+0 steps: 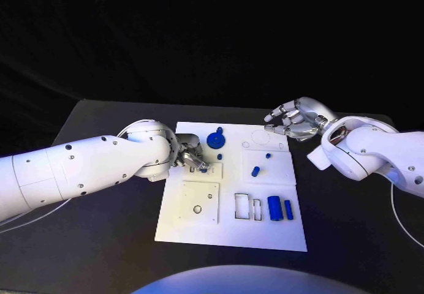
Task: Assemble the parts on the task board
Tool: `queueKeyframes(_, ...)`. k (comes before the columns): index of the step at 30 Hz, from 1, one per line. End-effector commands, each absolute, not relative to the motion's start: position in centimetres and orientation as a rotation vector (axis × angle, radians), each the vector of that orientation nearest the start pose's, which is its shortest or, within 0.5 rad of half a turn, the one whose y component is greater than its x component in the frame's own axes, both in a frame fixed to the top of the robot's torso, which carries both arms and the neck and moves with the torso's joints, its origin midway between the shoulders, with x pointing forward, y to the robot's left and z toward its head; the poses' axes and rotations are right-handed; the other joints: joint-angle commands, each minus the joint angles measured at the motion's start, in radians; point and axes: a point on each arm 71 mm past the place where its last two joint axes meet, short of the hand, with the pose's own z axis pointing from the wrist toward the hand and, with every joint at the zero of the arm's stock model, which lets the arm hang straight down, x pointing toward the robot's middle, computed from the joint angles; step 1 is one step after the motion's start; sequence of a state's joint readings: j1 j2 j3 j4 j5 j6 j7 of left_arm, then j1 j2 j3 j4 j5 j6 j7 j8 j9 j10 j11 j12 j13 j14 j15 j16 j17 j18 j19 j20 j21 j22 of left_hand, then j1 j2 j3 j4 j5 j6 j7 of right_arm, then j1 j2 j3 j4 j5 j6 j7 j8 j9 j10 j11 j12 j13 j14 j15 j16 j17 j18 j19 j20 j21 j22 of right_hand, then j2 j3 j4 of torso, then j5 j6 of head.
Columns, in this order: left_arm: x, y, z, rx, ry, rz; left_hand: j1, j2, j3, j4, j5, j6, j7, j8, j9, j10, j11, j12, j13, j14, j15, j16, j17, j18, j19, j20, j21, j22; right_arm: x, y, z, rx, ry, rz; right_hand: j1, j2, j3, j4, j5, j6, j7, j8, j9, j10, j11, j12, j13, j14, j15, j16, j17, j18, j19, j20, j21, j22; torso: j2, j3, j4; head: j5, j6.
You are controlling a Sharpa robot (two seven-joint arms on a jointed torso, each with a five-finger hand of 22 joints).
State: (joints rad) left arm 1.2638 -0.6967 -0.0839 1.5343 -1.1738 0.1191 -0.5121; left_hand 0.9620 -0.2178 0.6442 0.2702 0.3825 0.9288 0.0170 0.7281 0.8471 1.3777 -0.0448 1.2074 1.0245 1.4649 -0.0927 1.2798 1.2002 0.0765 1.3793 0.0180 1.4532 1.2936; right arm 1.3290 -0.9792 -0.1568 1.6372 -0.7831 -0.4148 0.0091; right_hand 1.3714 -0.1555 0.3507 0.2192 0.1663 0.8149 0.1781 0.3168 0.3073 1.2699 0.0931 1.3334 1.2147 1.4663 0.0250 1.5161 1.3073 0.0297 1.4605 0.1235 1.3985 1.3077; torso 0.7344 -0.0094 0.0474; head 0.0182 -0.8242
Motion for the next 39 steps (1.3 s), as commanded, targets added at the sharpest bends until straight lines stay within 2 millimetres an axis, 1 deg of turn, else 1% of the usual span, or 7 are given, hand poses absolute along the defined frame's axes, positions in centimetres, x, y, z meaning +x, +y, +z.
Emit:
queueKeyframes(1,47.3,13.8,-21.0,0.072,2.286,-0.474,-0.009,-0.001,-0.017,0.006,-0.004,0.000,0.006,-0.005,0.002,-0.004,-0.001,-0.005,-0.002,0.013,-0.006,-0.007,0.001,-0.014,0.007,0.001,-0.006,0.000,47.1,-24.1,-15.9,0.427,1.683,0.942,-0.005,-0.003,0.002,0.002,0.006,0.000,0.000,0.002,0.000,-0.004,0.000,-0.003,-0.001,0.068,-0.007,-0.004,0.125,0.019,-0.005,-0.001,-0.008,0.152,0.000,-0.0001,-0.0004,0.001,0.000)
queueKeyframes(6,47.3,13.8,-20.9,0.069,2.283,-0.476,-0.015,0.002,-0.054,0.019,-0.005,0.003,0.007,-0.009,0.005,-0.005,-0.001,-0.005,-0.004,0.013,-0.005,-0.007,0.002,-0.014,0.007,0.000,-0.007,0.000,47.2,-24.2,-15.9,0.426,1.682,0.942,-0.005,-0.003,0.002,0.002,0.006,0.000,0.000,0.002,0.000,-0.004,0.000,-0.003,-0.001,0.068,-0.007,-0.004,0.125,0.019,-0.005,-0.001,-0.008,0.152,-0.001,0.0000,-0.0004,0.002,0.002)
queueKeyframes(16,47.3,14.0,-20.8,0.059,2.272,-0.480,-0.046,0.013,-0.126,0.022,-0.006,0.009,0.006,-0.017,0.011,-0.008,-0.001,-0.012,-0.019,0.013,-0.006,-0.007,0.003,-0.014,0.007,0.000,-0.008,-0.001,47.2,-24.2,-15.9,0.427,1.681,0.941,-0.007,-0.003,0.001,0.004,0.005,0.000,0.000,0.002,0.000,-0.006,0.000,-0.005,-0.002,0.068,-0.007,-0.005,0.123,0.019,-0.005,0.000,-0.009,0.151,-0.001,0.0002,-0.0008,-0.001,0.007)
queueKeyframes(29,47.3,13.9,-19.6,0.030,2.253,-0.521,-0.048,0.008,-0.154,0.020,-0.006,0.007,0.005,-0.020,0.016,-0.011,-0.001,-0.015,-0.027,0.013,-0.006,-0.008,0.003,-0.013,0.007,0.000,-0.009,-0.002,47.2,-24.2,-15.9,0.425,1.677,0.942,-0.008,-0.003,0.001,0.005,0.005,-0.001,0.000,0.002,0.000,-0.006,0.000,-0.005,-0.003,0.067,-0.007,-0.005,0.122,0.019,-0.006,0.000,-0.011,0.150,-0.001,-0.0001,0.0002,-0.002,0.009)
queueKeyframes(34,47.6,14.2,-18.6,-0.002,2.236,-0.544,-0.027,0.005,-0.171,0.019,-0.002,-0.011,0.011,-0.034,0.014,-0.016,0.003,-0.012,-0.023,0.012,-0.004,-0.009,0.003,-0.011,-0.001,0.000,-0.015,-0.013,47.3,-24.2,-15.9,0.425,1.676,0.942,-0.008,-0.003,0.001,0.005,0.005,-0.001,0.000,0.002,0.000,-0.006,0.000,-0.005,-0.003,0.067,-0.007,-0.005,0.122,0.019,-0.006,0.000,-0.011,0.150,-0.002,-0.0002,0.0003,0.000,0.013)
queueKeyframes(36,47.9,14.5,-18.0,-0.018,2.230,-0.551,-0.007,0.004,-0.187,0.020,0.000,-0.030,0.022,-0.062,0.001,-0.030,0.012,-0.022,-0.038,0.012,0.003,-0.010,0.002,-0.007,-0.016,0.004,-0.027,-0.034,47.3,-24.2,-16.0,0.425,1.676,0.941,-0.008,-0.003,0.001,0.005,0.005,-0.001,0.000,0.002,0.000,-0.006,0.000,-0.005,-0.003,0.067,-0.007,-0.005,0.122,0.019,-0.006,0.000,-0.011,0.150,-0.002,-0.0002,0.0002,0.000,0.016)
queueKeyframes(39,48.4,15.0,-17.1,-0.044,2.243,-0.568,0.022,0.002,-0.200,0.020,0.002,-0.041,0.031,-0.083,-0.009,-0.056,0.021,-0.045,-0.070,0.010,0.011,-0.013,-0.001,0.000,-0.038,0.010,-0.044,-0.065,47.4,-24.2,-16.0,0.424,1.675,0.941,-0.009,-0.002,0.001,0.006,0.006,-0.001,0.000,0.003,0.000,-0.006,0.000,-0.005,-0.003,0.067,-0.007,-0.006,0.121,0.020,-0.007,0.000,-0.012,0.149,-0.001,-0.0007,-0.0003,0.000,0.021)
